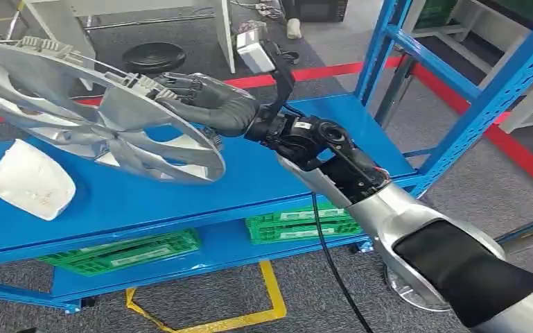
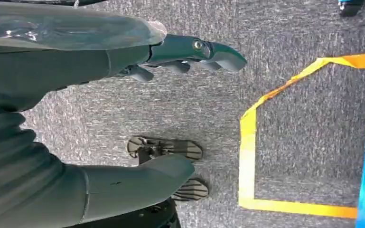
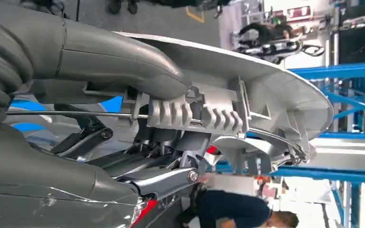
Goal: Take the parts from the cabinet and place them on the table.
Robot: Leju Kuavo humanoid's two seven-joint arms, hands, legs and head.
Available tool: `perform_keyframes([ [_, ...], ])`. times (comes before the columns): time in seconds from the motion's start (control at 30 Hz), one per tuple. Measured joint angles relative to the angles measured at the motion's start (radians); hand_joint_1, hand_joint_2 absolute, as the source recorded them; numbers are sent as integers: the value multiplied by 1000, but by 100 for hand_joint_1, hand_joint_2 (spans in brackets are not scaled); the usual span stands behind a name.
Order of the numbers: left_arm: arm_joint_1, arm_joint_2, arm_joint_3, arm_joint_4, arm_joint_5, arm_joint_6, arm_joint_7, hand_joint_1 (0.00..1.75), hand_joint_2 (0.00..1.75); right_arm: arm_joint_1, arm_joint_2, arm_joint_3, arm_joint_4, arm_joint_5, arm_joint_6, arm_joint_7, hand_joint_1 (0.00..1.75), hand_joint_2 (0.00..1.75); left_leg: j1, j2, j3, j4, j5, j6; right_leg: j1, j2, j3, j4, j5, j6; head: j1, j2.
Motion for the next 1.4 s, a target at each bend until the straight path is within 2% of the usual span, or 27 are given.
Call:
perform_keyframes([
  [0.17, 0, 0, 0, 0, 0, 3, -1, 0, 175, 1, 0, 0, 0, 11, -11, -6, 175, 175, 0, 0, 0, 0, 0, 0, 0, 0, 0, 0, 0, 0, 0, 0],
  [0.23, 7, 0, 0, 0, 0, 13, -8, 0, 175, 18, 2, -3, -2, 82, -76, -76, 175, 175, 0, 0, 0, 0, 0, 0, 0, 0, 0, 0, 0, 0, 0, 0],
  [0.3, 7, 0, 0, 0, 0, 15, -10, 0, 175, 18, 2, -3, -3, 86, -77, -76, 175, 175, 0, 0, 0, 0, 0, 0, 0, 0, 0, 0, 0, 0, 0, 0],
  [0.47, 7, 0, 0, 0, 0, 17, -6, 0, 175, 25, 2, -4, -9, 43, -46, -66, 175, 175, 0, 0, 0, 0, 0, 0, 0, 0, 0, 0, 0, 0, 0, 0],
  [0.77, 7, 0, 0, 0, 0, 24, -5, 0, 175, 28, 8, -3, -37, 52, -19, -75, 175, 175, 0, 0, 0, 0, 0, 0, 0, 0, 0, 0, 0, 0, 0, 0],
  [1.0, 7, 0, 0, 0, -2, 26, -3, 0, 175, 29, 13, -2, -37, -22, 77, -60, 175, 175, 0, 0, 0, 0, 0, 0, 0, 0, 0, 0, 0, 0, 0, 0],
  [1.13, 7, 0, 0, 0, -1, 26, -2, 0, 175, 29, 18, -1, -37, -41, 97, -54, 175, 175, 0, 0, 0, 0, 0, 0, 0, 0, 0, 0, 0, 0, 0, 0],
  [1.4, 7, 0, 0, 0, -2, 27, -2, 0, 175, 36, 27, 0, -32, -29, 121, -94, 175, 175, 0, 0, 0, 0, 0, 0, 0, 0, 0, 0, 0, 0, 0, 0],
])
